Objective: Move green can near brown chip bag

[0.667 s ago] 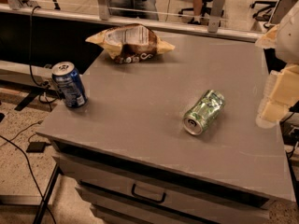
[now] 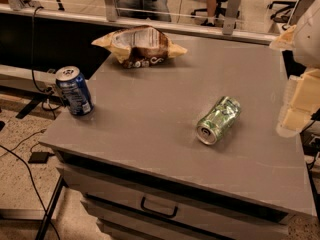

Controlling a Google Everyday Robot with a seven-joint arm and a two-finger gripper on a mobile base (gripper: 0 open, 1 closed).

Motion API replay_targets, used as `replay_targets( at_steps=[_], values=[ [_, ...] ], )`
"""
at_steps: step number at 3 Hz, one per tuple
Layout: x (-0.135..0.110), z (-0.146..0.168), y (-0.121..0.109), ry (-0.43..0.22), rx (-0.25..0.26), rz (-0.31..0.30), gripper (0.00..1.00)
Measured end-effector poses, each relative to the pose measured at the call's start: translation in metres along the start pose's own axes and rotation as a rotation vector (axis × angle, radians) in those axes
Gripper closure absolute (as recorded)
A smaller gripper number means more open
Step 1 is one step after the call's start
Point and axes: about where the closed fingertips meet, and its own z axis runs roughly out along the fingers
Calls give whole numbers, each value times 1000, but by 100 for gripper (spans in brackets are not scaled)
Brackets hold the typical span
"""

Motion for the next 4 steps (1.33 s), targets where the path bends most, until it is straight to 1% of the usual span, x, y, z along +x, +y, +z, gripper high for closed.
replay_targets(
  at_steps=[1,2,3,4],
  values=[
    [-14,8,-4,-9,-44,-134,0],
    [-27,23,-6,-2,-111,-365,0],
    [-29,26,-8,-8,-106,-470,0],
    [-30,33,-10,-6,-102,-484,0]
  ],
)
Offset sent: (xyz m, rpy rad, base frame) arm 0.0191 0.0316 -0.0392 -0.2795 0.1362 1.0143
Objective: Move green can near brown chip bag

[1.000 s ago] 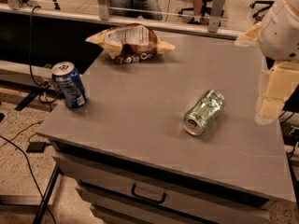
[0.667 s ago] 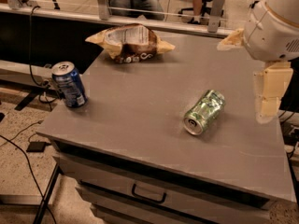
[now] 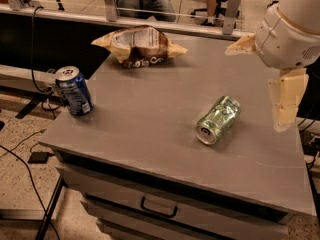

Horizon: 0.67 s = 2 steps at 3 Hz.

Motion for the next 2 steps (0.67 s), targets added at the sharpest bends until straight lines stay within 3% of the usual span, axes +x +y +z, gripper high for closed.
replay_targets(
  at_steps=[2],
  values=[
    [17,52,-5,39,-95,-299,0]
  ],
)
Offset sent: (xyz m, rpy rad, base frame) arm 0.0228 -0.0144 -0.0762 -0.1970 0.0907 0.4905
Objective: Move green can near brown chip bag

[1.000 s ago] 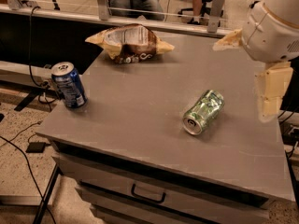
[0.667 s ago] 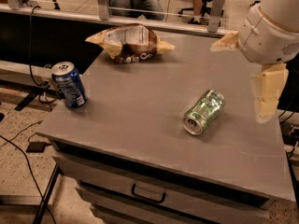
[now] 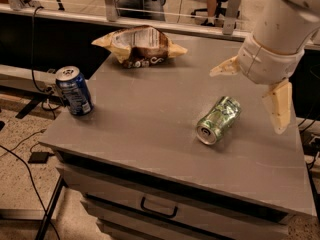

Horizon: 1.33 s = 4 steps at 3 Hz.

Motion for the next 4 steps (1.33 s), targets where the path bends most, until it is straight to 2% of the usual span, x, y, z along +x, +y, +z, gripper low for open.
replay_targets(
  at_steps=[1,2,3,4],
  values=[
    [-5,21,-3,-16,-15,-150,0],
    [-17,40,-4,-45,-22,-261,0],
    [-27,53,-6,-68,-35,-322,17],
    [-32,62,-9,-66,-38,-341,41]
  ],
)
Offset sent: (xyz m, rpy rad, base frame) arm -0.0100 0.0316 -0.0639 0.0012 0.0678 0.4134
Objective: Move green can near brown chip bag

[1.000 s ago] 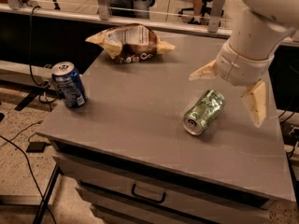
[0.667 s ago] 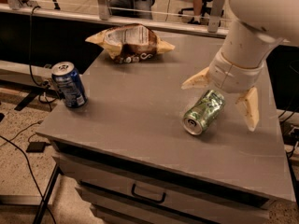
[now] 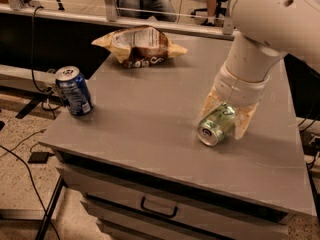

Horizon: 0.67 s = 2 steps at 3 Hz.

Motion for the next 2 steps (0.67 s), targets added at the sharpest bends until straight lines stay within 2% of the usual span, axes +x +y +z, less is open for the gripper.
replay_targets(
  at_steps=[2],
  values=[
    [-4,1,-8,11,15,8,87]
  ],
)
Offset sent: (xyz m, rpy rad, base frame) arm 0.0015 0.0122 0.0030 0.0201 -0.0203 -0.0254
